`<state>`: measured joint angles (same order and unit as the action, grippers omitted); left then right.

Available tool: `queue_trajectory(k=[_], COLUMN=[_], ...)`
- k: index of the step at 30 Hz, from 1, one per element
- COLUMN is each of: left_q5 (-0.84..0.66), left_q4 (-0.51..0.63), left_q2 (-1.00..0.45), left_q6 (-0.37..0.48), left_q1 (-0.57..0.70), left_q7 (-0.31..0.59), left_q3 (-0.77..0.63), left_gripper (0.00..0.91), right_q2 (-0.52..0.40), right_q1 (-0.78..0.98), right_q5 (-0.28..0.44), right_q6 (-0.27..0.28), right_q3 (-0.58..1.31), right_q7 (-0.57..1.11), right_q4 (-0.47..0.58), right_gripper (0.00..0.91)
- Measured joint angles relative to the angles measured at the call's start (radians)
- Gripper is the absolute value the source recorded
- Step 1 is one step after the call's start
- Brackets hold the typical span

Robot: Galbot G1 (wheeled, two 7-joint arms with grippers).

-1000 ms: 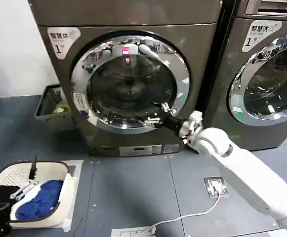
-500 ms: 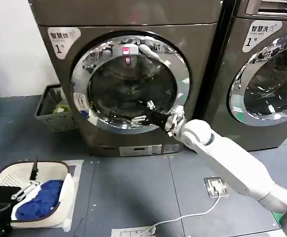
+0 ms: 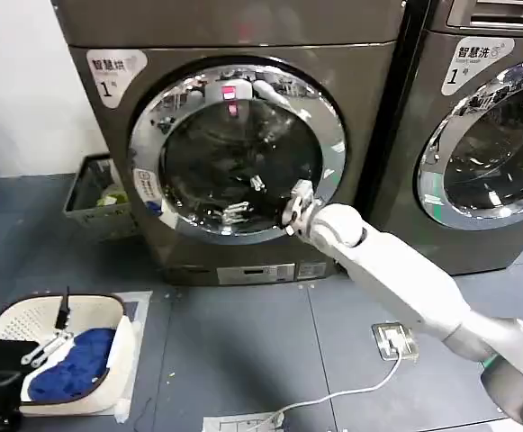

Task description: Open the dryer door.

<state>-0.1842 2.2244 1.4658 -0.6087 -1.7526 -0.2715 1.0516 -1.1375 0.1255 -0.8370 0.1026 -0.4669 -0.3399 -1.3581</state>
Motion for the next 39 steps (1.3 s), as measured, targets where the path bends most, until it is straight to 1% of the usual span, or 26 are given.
queue_trajectory(k=[31, 39], left_q5=[0.003, 0.003], left_q4=[-0.001, -0.001], left_q2=[0.004, 0.005], left_q6=[-0.002, -0.003], left_q1=[0.005, 0.003], left_q7=[-0.003, -0.003], left_q3=[-0.005, -0.007], left_gripper=[0.907, 0.907], right_q2=[-0.166, -0.199], right_q1=[-0.084, -0.099], right_q5=[-0.007, -0.005], right_q6=[0.000, 0.000], right_q3=[-0.073, -0.083], right_q7=[-0.035, -0.070], right_q4=[0.151, 0.187], right_gripper=[0.907, 0.907])
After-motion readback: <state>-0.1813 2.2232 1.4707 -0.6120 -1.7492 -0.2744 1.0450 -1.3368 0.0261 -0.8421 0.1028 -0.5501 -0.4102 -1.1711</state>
